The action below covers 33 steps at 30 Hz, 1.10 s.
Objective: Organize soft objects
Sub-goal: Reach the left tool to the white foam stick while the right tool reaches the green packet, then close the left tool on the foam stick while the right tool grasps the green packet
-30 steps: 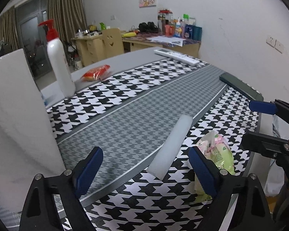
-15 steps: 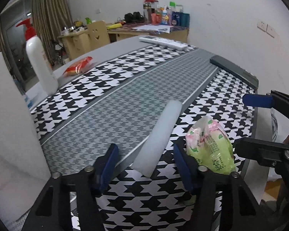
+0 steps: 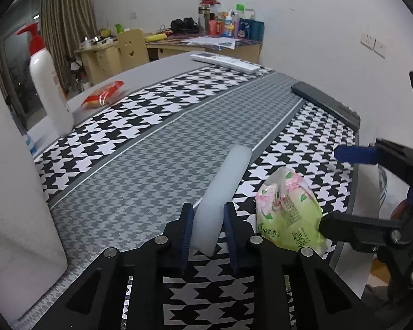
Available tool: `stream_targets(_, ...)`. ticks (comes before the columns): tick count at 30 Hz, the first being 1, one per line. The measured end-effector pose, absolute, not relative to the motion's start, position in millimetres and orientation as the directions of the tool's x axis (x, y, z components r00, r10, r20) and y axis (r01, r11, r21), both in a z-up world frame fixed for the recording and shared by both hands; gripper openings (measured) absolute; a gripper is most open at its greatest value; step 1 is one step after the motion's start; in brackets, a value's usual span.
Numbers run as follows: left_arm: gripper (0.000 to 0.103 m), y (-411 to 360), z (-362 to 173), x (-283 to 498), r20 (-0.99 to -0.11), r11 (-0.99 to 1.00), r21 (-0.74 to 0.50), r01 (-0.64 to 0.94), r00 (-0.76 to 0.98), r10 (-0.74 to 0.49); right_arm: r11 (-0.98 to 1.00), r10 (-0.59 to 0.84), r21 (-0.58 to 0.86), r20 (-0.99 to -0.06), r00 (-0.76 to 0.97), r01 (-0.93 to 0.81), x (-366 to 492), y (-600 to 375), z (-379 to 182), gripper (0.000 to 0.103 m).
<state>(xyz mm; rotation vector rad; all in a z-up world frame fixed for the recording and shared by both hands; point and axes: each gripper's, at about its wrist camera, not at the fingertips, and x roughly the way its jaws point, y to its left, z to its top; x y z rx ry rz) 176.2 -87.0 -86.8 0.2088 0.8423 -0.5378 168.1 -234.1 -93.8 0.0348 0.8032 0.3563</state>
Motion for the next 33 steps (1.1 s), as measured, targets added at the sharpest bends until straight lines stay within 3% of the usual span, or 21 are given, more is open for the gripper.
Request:
stream_targets(12,0.023,-60,-75,173,-0.683,0.893,-0.088,0.441,0.626,-0.376,0.933,0.337,0.156,-0.693,0.637,-0.324,166,-215,-86,0.102)
stream_targets(15,0.018,-55,-72,170,-0.661,0.902,-0.091,0.422,0.652,-0.372,0.929,0.344,0.159,-0.704,0.622,-0.334,168,-207,-89,0.102)
stream_targets(25,0.018,-55,-72,168,-0.67,0.899,-0.078,0.43,0.645,-0.366,0.921,0.355,0.164,-0.727,0.588,-0.353,170,-194,-96,0.102)
stream_targets(28,0.027,-54,-72,169,-0.673,0.906,-0.064,0.417,0.653,-0.348,0.915,0.368,0.177,-0.735,0.569,-0.362,170,-192,-99,0.102)
stream_targets(29,0.038,-54,-73,170,-0.674,0.909,-0.061,0.413,0.655,-0.342,0.914,0.372,0.186,-0.738,0.563,-0.361,172,-192,-100,0.101)
stream_targets(30,0.045,-53,-73,170,-0.675,0.911,-0.06,0.409,0.656,-0.339,0.913,0.375,0.191,-0.741,0.557,-0.361,173,-191,-102,0.097)
stream_targets(33,0.045,-52,-72,170,-0.671,0.91,-0.064,0.408,0.658,-0.343,0.912,0.382,0.217,-0.76,0.526,-0.348,179,-193,-109,0.079)
